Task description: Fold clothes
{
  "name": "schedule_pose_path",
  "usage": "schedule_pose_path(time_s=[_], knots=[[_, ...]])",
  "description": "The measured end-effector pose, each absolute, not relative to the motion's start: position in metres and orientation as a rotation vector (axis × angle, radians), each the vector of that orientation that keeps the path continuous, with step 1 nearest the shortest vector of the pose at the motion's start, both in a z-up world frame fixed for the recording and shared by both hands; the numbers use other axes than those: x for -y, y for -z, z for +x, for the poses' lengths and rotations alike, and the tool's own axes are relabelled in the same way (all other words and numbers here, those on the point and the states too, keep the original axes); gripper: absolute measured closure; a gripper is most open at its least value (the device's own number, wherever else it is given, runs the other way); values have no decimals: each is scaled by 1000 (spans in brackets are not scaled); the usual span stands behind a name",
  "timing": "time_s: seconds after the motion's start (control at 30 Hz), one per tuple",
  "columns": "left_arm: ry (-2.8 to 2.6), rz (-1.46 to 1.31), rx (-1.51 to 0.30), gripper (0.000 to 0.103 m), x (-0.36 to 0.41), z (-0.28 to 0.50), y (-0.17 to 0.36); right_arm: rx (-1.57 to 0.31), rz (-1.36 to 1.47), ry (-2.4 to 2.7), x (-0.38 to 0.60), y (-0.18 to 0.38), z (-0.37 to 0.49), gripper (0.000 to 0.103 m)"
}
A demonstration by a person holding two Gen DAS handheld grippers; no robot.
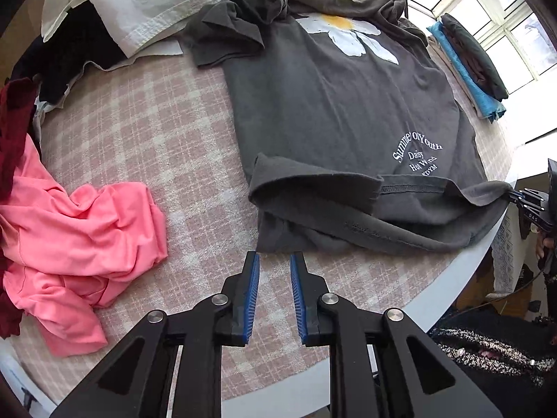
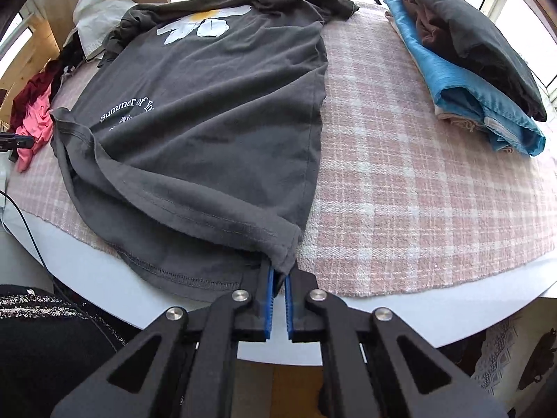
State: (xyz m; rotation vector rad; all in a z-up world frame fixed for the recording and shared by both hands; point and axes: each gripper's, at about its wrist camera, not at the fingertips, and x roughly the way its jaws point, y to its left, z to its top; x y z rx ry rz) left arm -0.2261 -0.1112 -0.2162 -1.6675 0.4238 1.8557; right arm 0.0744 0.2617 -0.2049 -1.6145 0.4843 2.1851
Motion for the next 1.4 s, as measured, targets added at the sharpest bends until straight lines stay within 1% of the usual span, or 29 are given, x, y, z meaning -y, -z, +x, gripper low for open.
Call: schedule_pose_path(time_s=[0.07,0.1,0.23,0.33,0.47,0.5,0.57,0.8,0.83,0.87,0.9,1.0,1.13,1.17,1.3,1.33,1.4], knots=[[-1890,-1671,-501,83,102,-236,226,-475,-1616,-2186,-263,205,71,98],[-1892,-1681,-509,83,98,-241,231,-470,-1617,-2187,-264,205,69,98],[-1851,-1688,-449,83,86,-255,244,-467,-1629,-2184,-262,206,65,98],[-1854,-1689,-464,83,79,-261,253,-474,-1638,-2180,-260,209,64,98],[-1830,-1680,-401,83,83,-259,245,-478,-1651,-2166,-261,210,70,98],[-1832,-1666,-410,82,84,-257,242,-480,-1654,-2163,-261,211,71,98],[-1838,-1649,-420,73,86,-255,238,-489,-1657,-2160,-262,211,72,98],[-1846,-1660,-377,73,74,-261,246,-504,-1665,-2156,-265,214,67,98],[-1846,-1654,-378,76,71,-261,247,-502,-1666,-2156,-265,214,67,98],[-1856,-1649,-386,93,69,-260,247,-503,-1666,-2156,-265,214,66,98],[-1858,-1649,-394,101,67,-260,248,-504,-1665,-2155,-265,215,65,98],[-1856,-1621,-435,101,66,-254,237,-521,-1648,-2150,-267,216,66,98],[-1877,-1543,-522,101,84,-242,192,-514,-1612,-2120,-269,204,70,98],[-1886,-1535,-544,101,94,-242,177,-508,-1592,-2118,-269,196,72,99],[-1876,-1529,-621,101,134,-212,133,-630,-1411,-2130,-265,150,101,99],[-1847,-1561,-625,101,144,-200,134,-659,-1365,-2131,-262,139,111,99],[-1770,-1646,-664,101,156,-176,158,-717,-1280,-2127,-256,121,129,100]])
